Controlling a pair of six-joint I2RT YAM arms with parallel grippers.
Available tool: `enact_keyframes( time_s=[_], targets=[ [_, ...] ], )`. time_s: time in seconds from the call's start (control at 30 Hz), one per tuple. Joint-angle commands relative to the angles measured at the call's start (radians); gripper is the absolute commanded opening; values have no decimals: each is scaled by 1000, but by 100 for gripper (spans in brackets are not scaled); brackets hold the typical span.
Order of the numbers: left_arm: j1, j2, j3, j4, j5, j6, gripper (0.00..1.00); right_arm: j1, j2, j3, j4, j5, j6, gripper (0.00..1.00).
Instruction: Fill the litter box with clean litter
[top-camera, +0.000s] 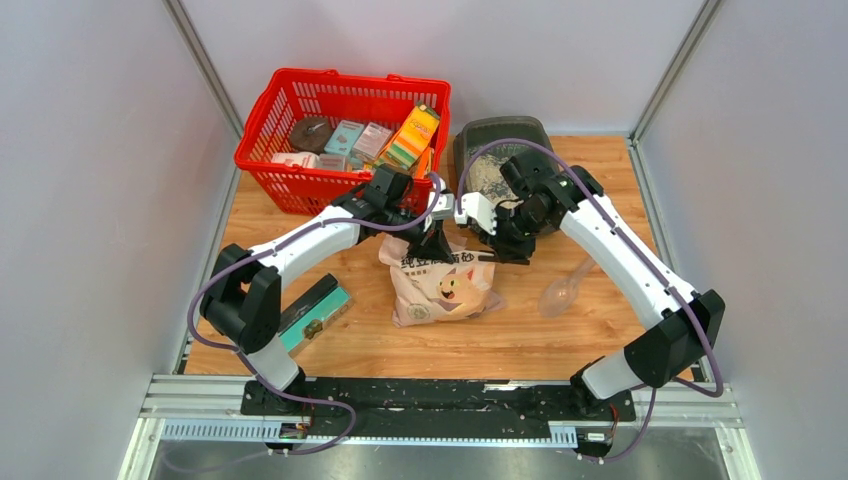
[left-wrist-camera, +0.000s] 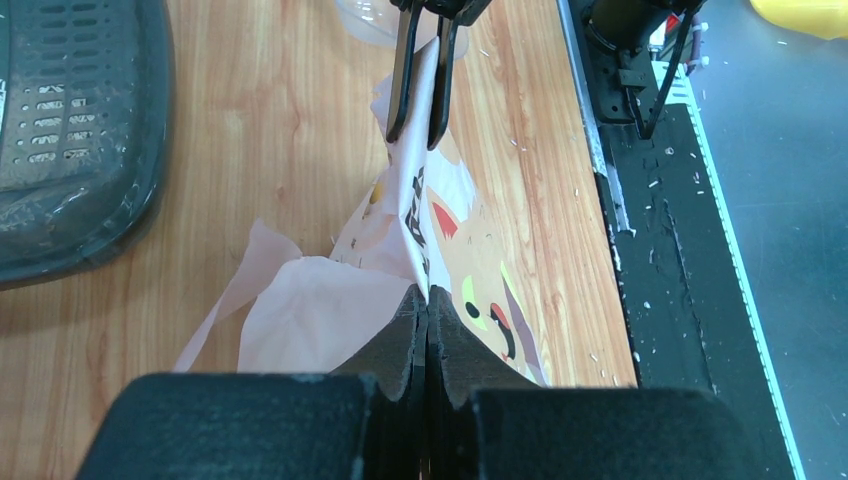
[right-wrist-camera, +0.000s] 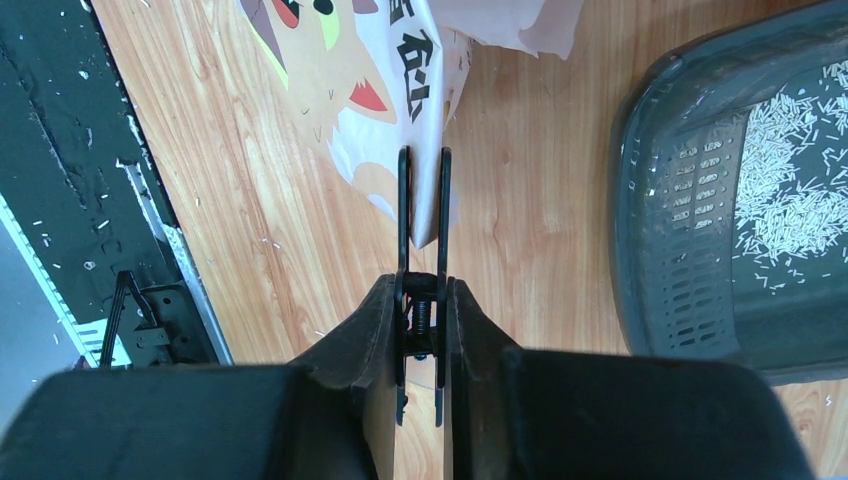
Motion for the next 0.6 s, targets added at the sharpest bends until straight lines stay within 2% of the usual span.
enact_keyframes(
  time_s=[0.0, 0.03, 0.1, 0.17, 0.27, 0.57],
  targets=[
    [-14, -20, 35, 26, 31, -3, 0, 25, 5, 42, 22, -5, 20, 0],
    [-10, -18, 33, 32, 34, -29, 0, 25, 2, 45, 25, -5, 30, 0],
    [1, -21, 6, 108, 53, -96, 15, 24, -6, 33, 42, -14, 40, 0],
    [26, -29, -23, 232, 79, -226, 30, 25, -14, 7, 48, -17, 43, 0],
    [33, -41, -42, 220, 80, -219, 39, 25, -18, -12, 58, -21, 43, 0],
    [49, -64, -59, 190, 70, -207, 42, 27, 25, 30, 59, -38, 39, 0]
  ],
)
